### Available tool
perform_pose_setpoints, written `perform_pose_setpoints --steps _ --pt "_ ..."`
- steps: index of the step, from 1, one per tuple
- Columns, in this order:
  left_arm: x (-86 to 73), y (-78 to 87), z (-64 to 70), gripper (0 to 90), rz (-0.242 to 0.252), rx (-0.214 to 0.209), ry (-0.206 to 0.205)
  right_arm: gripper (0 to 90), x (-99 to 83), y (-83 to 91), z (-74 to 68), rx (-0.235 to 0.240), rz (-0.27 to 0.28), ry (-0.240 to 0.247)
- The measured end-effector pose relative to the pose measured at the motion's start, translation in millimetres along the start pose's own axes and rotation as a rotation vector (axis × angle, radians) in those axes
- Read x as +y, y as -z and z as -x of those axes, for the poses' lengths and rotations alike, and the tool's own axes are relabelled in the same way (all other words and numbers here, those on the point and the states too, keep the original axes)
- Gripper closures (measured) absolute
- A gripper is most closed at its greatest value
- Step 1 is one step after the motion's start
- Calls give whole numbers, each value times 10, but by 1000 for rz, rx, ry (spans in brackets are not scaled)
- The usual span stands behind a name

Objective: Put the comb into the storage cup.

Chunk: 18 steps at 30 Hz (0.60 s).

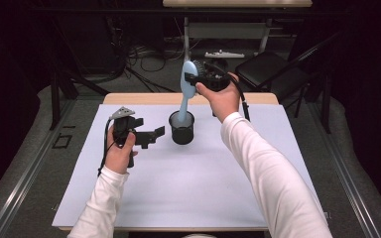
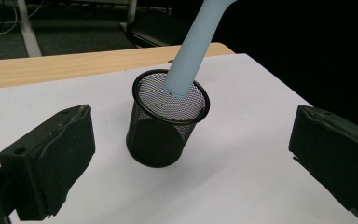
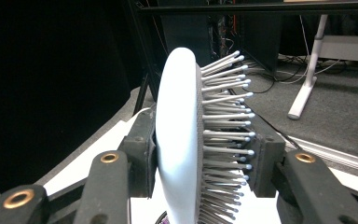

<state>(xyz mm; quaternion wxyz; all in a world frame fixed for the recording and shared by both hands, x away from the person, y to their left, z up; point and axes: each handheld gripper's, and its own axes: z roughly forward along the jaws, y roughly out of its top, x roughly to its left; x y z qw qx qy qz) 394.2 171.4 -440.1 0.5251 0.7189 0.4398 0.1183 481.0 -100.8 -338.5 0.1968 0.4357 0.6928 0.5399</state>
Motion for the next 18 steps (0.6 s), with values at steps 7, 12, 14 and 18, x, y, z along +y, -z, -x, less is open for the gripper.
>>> perform_pose_setpoints --steps 7,12,14,18 --pt "0 4 -4 6 2 0 2 525 -69 -62 -54 -11 -14 46" --pt "-1 4 -6 6 3 1 4 525 -110 -102 -85 -12 -16 65" --pt "-2 4 -5 6 2 1 4 524 -128 -119 -103 -9 -16 71" --pt "-3 3 -5 6 -1 -1 4 525 -171 -150 -123 -7 -20 81"
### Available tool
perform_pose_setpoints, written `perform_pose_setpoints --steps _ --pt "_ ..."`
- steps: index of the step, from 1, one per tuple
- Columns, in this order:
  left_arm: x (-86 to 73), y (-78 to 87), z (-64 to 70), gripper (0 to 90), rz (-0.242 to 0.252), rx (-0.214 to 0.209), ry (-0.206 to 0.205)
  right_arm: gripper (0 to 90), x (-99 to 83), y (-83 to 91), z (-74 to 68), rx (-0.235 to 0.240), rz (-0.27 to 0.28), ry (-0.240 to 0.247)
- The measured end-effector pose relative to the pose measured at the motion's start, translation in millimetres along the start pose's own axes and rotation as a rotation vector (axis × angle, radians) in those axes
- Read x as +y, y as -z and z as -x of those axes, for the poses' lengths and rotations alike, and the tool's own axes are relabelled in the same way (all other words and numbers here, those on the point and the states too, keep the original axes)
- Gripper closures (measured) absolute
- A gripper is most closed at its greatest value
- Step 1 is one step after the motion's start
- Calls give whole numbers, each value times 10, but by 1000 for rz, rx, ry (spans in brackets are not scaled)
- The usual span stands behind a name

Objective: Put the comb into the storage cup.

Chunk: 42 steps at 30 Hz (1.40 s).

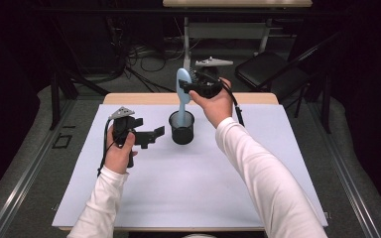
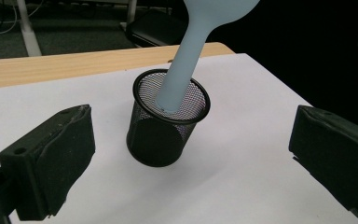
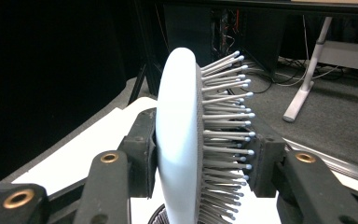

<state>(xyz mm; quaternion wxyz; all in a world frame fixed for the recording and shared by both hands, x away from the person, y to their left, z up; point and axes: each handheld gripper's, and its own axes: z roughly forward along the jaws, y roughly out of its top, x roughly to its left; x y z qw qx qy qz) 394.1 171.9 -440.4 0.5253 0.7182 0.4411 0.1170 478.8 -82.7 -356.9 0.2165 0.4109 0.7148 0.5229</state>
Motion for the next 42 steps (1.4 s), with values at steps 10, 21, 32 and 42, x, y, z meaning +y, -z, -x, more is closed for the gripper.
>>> perform_pose_setpoints --steps 10,21,32,42 --pt "-4 -10 -2 6 -4 1 -2 524 -83 -45 4 -2 -7 7" --pt "-11 -17 3 6 -7 1 -1 522 -163 -80 -9 -10 1 22" --pt "-16 -23 -6 6 -11 1 1 522 -249 -143 -28 -16 -8 36" --pt "-18 -24 -10 6 -13 0 0 522 -306 -223 -67 -19 -10 56"
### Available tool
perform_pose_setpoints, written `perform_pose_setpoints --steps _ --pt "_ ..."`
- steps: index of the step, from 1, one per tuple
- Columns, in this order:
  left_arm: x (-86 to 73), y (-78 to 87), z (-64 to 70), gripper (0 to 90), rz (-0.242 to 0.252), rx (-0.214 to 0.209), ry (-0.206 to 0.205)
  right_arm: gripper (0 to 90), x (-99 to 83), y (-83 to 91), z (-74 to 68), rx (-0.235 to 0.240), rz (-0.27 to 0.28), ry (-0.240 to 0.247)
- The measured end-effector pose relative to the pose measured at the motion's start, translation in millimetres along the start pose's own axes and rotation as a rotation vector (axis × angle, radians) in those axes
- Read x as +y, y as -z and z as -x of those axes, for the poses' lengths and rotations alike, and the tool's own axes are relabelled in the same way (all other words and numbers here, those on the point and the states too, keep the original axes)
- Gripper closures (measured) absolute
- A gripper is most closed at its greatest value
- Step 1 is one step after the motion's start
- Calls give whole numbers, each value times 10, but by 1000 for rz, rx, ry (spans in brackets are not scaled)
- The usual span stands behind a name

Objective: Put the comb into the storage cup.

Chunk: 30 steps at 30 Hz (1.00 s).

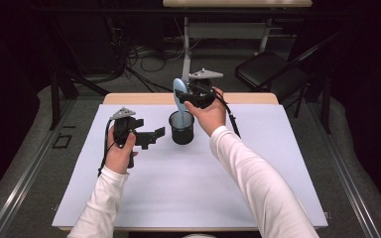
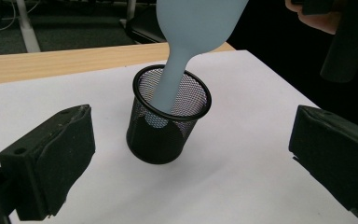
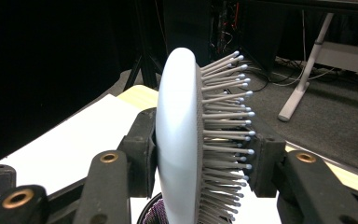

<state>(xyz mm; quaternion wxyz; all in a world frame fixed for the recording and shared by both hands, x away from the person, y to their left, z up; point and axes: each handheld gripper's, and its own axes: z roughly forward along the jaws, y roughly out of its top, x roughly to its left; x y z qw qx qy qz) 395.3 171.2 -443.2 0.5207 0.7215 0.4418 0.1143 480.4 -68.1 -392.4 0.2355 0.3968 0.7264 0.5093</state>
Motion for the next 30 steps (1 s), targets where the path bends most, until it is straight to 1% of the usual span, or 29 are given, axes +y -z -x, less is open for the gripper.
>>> perform_pose_setpoints --steps 4,10,13,18,24,28,30 --pt "-1 2 -5 6 0 1 1 522 -52 -35 -1 -4 5 -2" --pt "-5 -2 -8 6 -2 1 0 522 -145 -77 8 -8 -15 2" --pt "-5 -2 -10 6 -2 3 0 521 -159 -86 7 -15 -18 13" --pt "-6 -4 -7 6 -3 3 0 521 -163 -91 1 -17 -9 12" --pt "-6 -3 -7 6 -3 4 -1 521 -191 -121 -8 -21 -17 27" --pt "-6 -4 -8 6 -4 4 -1 521 -222 -133 -3 -20 -10 17" --pt "-8 -7 -8 6 -5 5 -1 520 -245 -142 -2 -20 -17 12"
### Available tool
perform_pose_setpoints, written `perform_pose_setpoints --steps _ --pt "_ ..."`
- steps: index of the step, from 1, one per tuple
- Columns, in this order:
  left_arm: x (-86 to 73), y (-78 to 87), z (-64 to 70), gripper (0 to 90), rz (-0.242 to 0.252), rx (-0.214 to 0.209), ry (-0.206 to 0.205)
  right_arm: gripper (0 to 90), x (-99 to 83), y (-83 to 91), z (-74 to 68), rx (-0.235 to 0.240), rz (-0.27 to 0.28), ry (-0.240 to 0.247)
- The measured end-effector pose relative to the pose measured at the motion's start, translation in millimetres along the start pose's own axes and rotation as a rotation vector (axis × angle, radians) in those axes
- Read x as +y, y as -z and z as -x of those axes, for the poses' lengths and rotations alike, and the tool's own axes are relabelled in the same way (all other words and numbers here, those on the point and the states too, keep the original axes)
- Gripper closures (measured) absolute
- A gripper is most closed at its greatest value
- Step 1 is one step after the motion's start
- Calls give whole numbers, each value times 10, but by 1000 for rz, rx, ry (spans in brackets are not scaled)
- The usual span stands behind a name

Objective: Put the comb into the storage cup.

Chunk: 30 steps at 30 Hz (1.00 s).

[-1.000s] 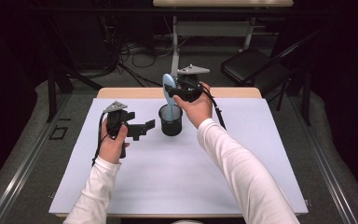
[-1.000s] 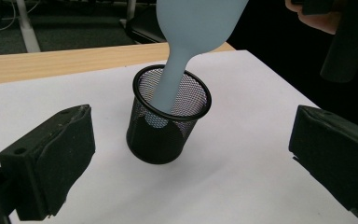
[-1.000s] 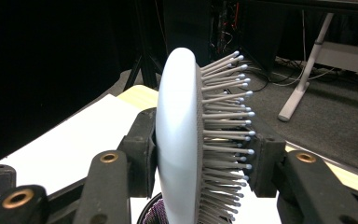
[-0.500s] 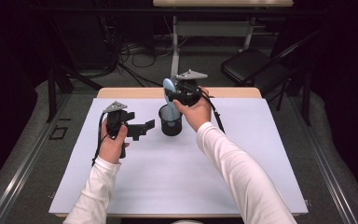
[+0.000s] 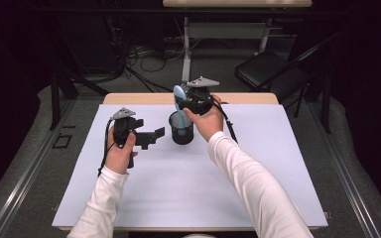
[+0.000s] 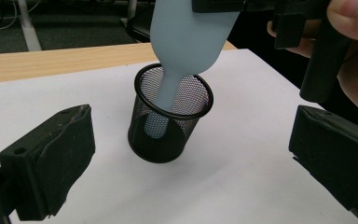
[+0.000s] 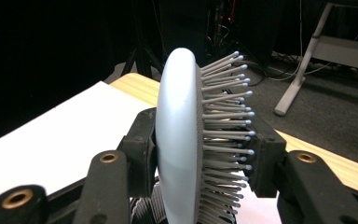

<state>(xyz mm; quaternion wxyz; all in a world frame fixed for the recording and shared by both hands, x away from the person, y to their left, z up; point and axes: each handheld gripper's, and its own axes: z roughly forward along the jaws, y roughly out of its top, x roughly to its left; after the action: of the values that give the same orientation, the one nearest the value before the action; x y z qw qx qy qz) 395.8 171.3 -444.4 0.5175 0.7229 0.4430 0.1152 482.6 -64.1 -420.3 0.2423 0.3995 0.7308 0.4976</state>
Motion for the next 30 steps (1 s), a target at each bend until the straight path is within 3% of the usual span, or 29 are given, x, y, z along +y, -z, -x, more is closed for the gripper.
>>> perform_pose_setpoints --steps 14,30 --pt "-5 -12 9 7 -1 0 -1 485 -43 6 -26 10 -1 21" --pt "-4 -10 3 6 -1 1 0 474 -36 10 12 9 -9 -12"
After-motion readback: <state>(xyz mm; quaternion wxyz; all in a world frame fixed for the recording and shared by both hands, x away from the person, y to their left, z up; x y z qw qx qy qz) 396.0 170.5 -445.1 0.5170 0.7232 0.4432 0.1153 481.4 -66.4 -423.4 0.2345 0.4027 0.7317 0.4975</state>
